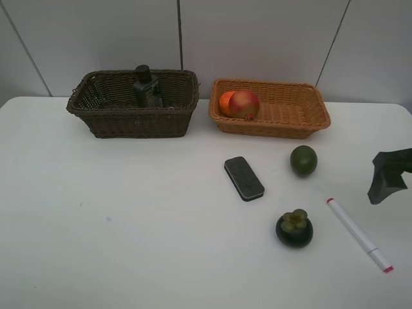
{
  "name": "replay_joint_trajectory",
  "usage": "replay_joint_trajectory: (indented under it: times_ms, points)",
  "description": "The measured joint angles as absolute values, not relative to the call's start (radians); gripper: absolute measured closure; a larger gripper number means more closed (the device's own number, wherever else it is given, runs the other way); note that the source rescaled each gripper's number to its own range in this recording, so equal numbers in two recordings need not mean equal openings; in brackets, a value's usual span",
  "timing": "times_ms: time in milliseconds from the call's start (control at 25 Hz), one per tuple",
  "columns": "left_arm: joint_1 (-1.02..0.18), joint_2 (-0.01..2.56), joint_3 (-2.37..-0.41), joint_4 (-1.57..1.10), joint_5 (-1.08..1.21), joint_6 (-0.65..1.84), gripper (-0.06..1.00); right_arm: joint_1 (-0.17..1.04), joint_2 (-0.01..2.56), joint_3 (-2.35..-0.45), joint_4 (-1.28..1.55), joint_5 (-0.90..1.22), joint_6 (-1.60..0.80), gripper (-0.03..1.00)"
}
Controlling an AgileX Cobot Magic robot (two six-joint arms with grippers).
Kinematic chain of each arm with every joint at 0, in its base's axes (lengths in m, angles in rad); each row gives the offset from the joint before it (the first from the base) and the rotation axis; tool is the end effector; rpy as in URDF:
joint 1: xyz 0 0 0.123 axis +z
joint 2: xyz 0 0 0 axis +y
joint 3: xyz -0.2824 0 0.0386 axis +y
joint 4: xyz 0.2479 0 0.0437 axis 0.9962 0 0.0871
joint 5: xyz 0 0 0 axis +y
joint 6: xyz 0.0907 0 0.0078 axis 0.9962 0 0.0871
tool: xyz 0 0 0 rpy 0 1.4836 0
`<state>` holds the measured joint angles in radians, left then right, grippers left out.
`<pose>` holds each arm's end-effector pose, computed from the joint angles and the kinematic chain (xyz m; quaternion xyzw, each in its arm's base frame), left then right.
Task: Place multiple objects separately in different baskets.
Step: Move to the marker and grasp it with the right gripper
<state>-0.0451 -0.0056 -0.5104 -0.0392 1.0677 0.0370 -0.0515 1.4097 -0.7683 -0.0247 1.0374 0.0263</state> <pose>-0.0074 -0.0028 0.2795 0.0359 0.8500 -0.0217 0.5252 0.2152 -0.0130 0.2036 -0.0325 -0.9994 0.0104 0.0105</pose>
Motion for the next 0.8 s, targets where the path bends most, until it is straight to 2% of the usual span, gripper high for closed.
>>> replay_joint_trajectory:
  times_ms: [240, 480, 800]
  points:
    - [-0.045, -0.006, -0.510, -0.039, 1.068, 0.037, 0.05, -0.052, 1.519, -0.768, 0.029, 1.030, -0.028, -0.02]
    - [-0.045, -0.006, -0.510, -0.039, 1.068, 0.037, 0.05, -0.052, 1.522, -0.770, 0.150, 1.013, -0.128, -0.02]
    - [-0.045, -0.006, -0.510, -0.039, 1.068, 0.037, 0.05, -0.052, 1.523, -0.770, 0.162, 0.951, -0.156, -0.02]
